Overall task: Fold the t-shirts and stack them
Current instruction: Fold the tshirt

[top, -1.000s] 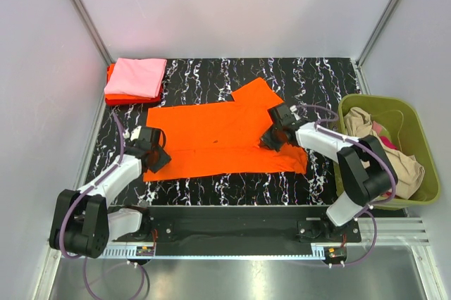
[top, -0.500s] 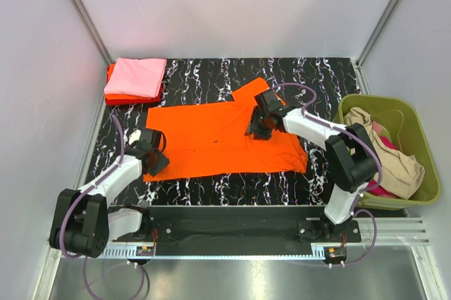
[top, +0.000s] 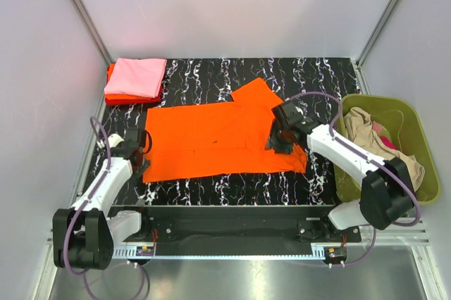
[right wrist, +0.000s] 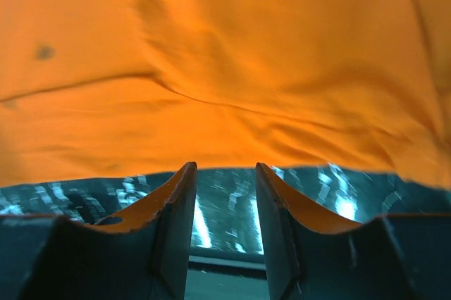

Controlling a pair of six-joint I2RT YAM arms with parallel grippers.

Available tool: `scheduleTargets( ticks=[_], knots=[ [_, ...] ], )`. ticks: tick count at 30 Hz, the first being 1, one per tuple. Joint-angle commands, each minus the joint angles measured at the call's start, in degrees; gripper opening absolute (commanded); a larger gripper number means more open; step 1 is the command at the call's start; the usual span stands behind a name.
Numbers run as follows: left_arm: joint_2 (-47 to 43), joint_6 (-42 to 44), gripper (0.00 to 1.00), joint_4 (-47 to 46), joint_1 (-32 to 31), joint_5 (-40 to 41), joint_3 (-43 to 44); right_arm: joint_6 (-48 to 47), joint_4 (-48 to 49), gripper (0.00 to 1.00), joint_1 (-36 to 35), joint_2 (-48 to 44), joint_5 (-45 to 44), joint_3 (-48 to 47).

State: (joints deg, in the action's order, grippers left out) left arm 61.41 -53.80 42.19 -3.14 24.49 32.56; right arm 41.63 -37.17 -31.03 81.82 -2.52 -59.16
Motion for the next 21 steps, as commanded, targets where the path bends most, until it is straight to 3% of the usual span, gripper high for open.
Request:
scheduleTargets(
  ticks=[1,4,6,9,14,21],
  knots=[
    [-1.73,2.64,0.36,1.66,0.85,3.29,6.10,5.21,-6.77,0.45,-0.18,-4.56,-5.82,2.81],
    [-2.69,3.53,0.36,-0.43,0.59,-6.18,7.26,7.15,-6.34,0.44,-0.18,-8.34,-6.61,5.63],
    [-3.66,1.08,0.36,-5.01,0.68,-14.42,3.84,6.02,-6.16,0.43,-0.18,-9.40,-7.23,5.98],
    [-4.45,-2.44,0.37,-11.50,0.59,-20.16,-1.96,4.52,-6.07,0.37,-0.26,-8.79,-7.32,5.46],
    [0.11,-4.29,0.37,-11.09,0.68,-18.17,-3.20,1.98,-5.81,0.36,-0.18,-7.03,-7.40,6.15],
    [3.45,-2.90,0.38,-6.16,3.04,-3.50,0.31,2.93,-6.42,0.40,-0.18,-9.75,-8.37,8.97]
  ],
)
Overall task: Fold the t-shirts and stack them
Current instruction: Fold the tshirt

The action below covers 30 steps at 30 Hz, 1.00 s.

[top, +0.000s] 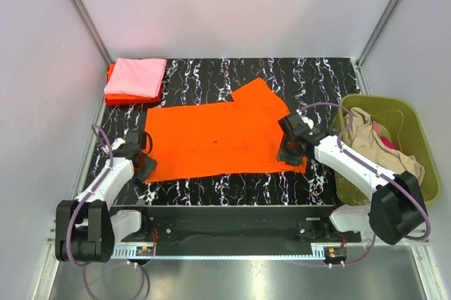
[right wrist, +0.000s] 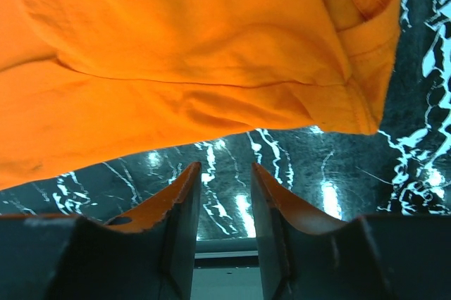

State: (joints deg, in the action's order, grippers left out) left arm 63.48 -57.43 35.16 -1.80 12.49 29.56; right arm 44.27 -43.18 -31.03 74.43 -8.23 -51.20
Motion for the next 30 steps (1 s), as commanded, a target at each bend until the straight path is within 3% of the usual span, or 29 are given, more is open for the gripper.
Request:
scheduleTargets(
  ticks=[1,4,8,11,16,20,23,26,30],
  knots=[
    [3.56,1.70,0.38,1.57,3.11,9.38,4.09,0.90,-0.59,0.42,-0.09,-2.71,-2.76,1.45],
    [9.09,3.12,0.34,5.68,7.15,11.23,6.82,4.06,-0.94,0.44,-0.18,-4.21,-3.90,4.25],
    [9.99,3.82,0.34,5.37,13.13,13.42,7.62,5.12,-0.94,0.45,-0.18,-5.00,-4.16,6.02],
    [12.01,5.22,0.33,5.44,16.39,9.06,9.98,6.78,-1.03,0.42,-0.18,-5.18,-4.08,7.08],
    [7.72,10.13,0.33,6.68,16.22,7.03,15.70,9.25,-1.56,0.42,-0.18,-6.23,-7.14,7.25],
    [-0.54,10.76,0.33,4.84,13.33,-3.04,13.86,11.28,-0.86,0.39,0.61,-3.51,-11.28,6.38],
    [-4.68,9.10,0.33,1.06,7.62,-9.57,10.17,9.61,-0.51,0.37,0.70,-1.05,-10.84,3.48],
    [-6.70,5.67,0.22,-2.72,3.66,-12.23,5.52,8.38,0.29,0.37,0.70,0.10,-10.58,1.19],
    [-6.36,1.72,0.01,-6.32,3.38,-12.32,0.51,7.67,0.64,0.37,0.79,0.45,-10.05,-0.30]
  ],
)
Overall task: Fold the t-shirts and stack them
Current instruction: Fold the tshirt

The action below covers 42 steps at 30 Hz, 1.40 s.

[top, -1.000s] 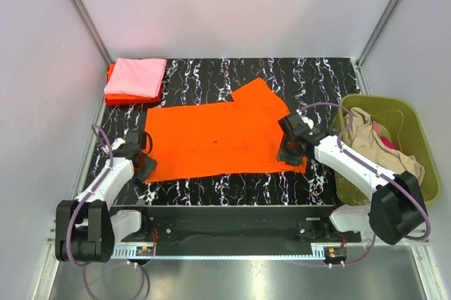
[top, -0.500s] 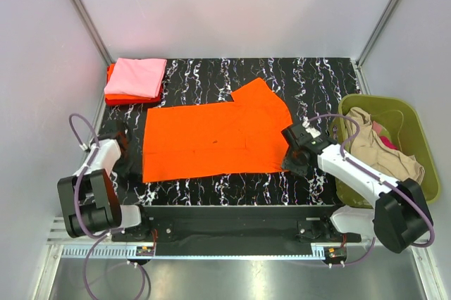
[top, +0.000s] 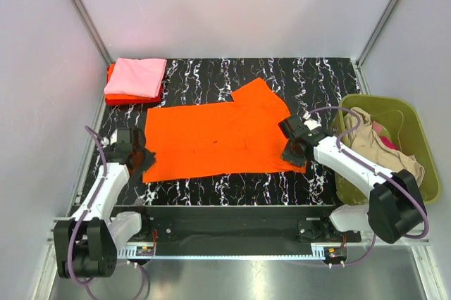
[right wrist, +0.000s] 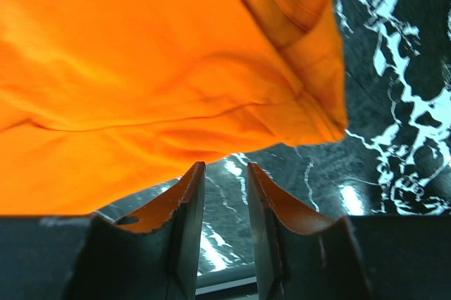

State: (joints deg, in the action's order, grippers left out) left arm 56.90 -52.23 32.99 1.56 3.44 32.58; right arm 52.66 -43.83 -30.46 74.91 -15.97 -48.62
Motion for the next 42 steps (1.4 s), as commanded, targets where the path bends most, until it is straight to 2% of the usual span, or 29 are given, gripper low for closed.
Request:
scheduleTargets(
  ticks=[1,6,12,17,23,26,30,34,36,42],
  knots=[
    [0.57,-4.10,0.00,-4.95,0.02,-5.09,-2.95,-0.89,1.38,0.37,0.22,-0.21,-2.31,-2.80],
    [6.27,-6.66,0.00,-6.10,-0.24,-3.71,-4.01,-0.81,2.61,0.38,0.22,-0.03,-2.23,-1.57],
    [17.17,-10.61,0.00,0.22,-0.07,5.34,-1.12,-1.69,2.09,0.38,0.31,0.67,-2.05,-1.83],
    [24.64,-8.60,0.00,4.09,2.65,12.11,1.69,-0.37,1.30,0.41,0.31,-1.43,-2.31,0.71],
    [21.94,-5.34,0.00,5.15,7.40,14.66,2.31,-2.38,1.90,0.43,0.75,-1.27,-1.79,1.78],
    [19.83,-5.17,0.00,5.76,7.49,15.80,2.40,-8.43,4.27,0.45,1.36,1.37,1.36,-0.41],
    [19.12,-4.99,0.00,5.77,7.75,15.72,2.05,-23.26,10.42,0.44,4.95,4.35,9.36,-4.11],
    [20.00,-4.99,0.00,5.51,7.75,14.23,1.70,-30.50,13.77,0.43,7.78,8.22,18.05,-9.29],
    [20.00,-5.42,0.00,5.24,7.84,14.05,1.26,-34.71,14.04,0.44,7.96,11.02,19.82,-12.45],
    [18.86,-5.60,0.00,2.95,7.84,12.64,-0.32,-39.48,13.78,0.43,8.57,22.00,24.84,-19.22]
  ],
)
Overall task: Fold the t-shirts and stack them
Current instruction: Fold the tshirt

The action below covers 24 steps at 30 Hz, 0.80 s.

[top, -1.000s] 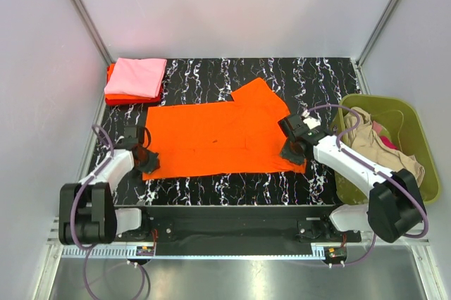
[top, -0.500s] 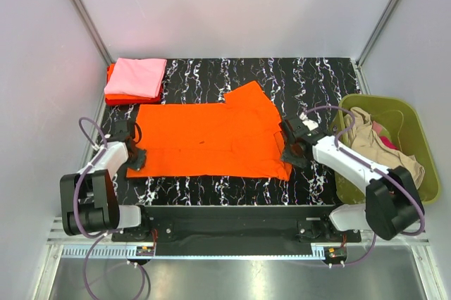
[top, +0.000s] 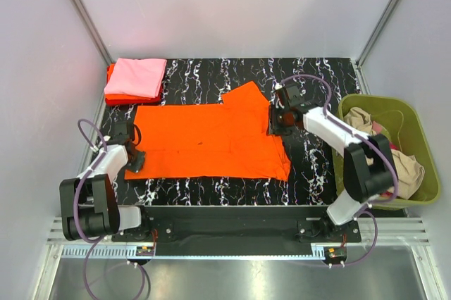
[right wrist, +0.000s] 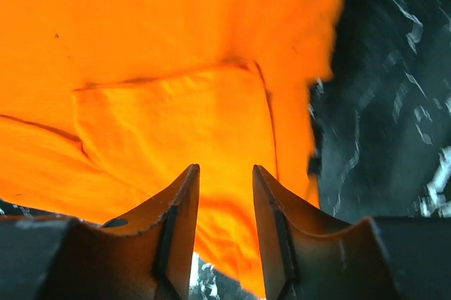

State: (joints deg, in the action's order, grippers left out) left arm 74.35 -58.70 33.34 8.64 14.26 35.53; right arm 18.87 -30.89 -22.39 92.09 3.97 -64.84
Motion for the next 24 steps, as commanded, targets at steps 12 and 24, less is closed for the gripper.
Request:
scheduleTargets(
  ticks=[12,24],
  knots=[
    [1.33,0.78,0.01,3.31,1.11,3.14,-3.01,-9.29,0.66,0.43,0.77,16.35,4.29,-9.60],
    [2.73,0.95,0.01,3.48,1.20,3.76,-2.48,-11.14,0.57,0.40,0.77,15.66,-0.19,-9.60]
  ],
)
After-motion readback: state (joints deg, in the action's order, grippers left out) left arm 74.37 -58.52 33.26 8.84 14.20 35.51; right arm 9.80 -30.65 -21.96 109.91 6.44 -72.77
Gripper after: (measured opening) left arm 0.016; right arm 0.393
